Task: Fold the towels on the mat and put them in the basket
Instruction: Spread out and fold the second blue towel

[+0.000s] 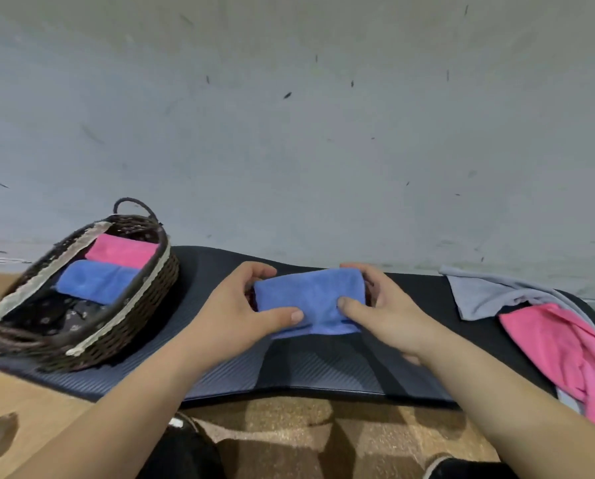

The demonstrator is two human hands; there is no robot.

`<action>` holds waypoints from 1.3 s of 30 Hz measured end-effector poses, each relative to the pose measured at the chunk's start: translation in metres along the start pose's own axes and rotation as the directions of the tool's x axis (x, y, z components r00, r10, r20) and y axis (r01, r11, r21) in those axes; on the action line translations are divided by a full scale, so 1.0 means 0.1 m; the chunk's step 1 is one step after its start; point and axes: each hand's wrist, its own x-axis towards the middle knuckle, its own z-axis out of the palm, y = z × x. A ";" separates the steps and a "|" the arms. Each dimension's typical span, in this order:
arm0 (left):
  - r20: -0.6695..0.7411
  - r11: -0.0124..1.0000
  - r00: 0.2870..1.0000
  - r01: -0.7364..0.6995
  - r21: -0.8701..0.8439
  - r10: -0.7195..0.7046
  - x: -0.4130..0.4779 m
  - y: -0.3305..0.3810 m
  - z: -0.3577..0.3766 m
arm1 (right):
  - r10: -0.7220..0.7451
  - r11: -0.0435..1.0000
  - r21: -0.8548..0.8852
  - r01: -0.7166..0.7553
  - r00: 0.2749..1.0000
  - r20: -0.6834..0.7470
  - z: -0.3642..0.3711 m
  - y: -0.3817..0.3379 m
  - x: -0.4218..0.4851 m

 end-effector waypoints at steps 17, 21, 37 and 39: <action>-0.501 0.964 0.863 0.181 0.196 -0.060 -0.19 -0.51 -2.28 | 0.084 0.994 -0.080 -0.078 0.993 0.083 2.19 -1.25 0.83; -0.464 0.861 0.868 0.363 0.356 -0.174 -0.31 -0.77 -2.73 | 0.070 0.994 -0.092 -0.056 0.985 0.160 2.53 -1.39 0.81; -0.116 0.606 0.916 0.346 0.716 -0.385 0.14 -1.25 -2.76 | 0.081 0.976 -0.215 -0.038 0.978 0.195 2.71 -1.15 0.91; -0.075 0.539 0.912 0.303 0.786 -0.403 0.21 -1.25 -2.73 | 0.084 0.975 -0.219 -0.039 0.976 0.200 2.71 -1.13 0.91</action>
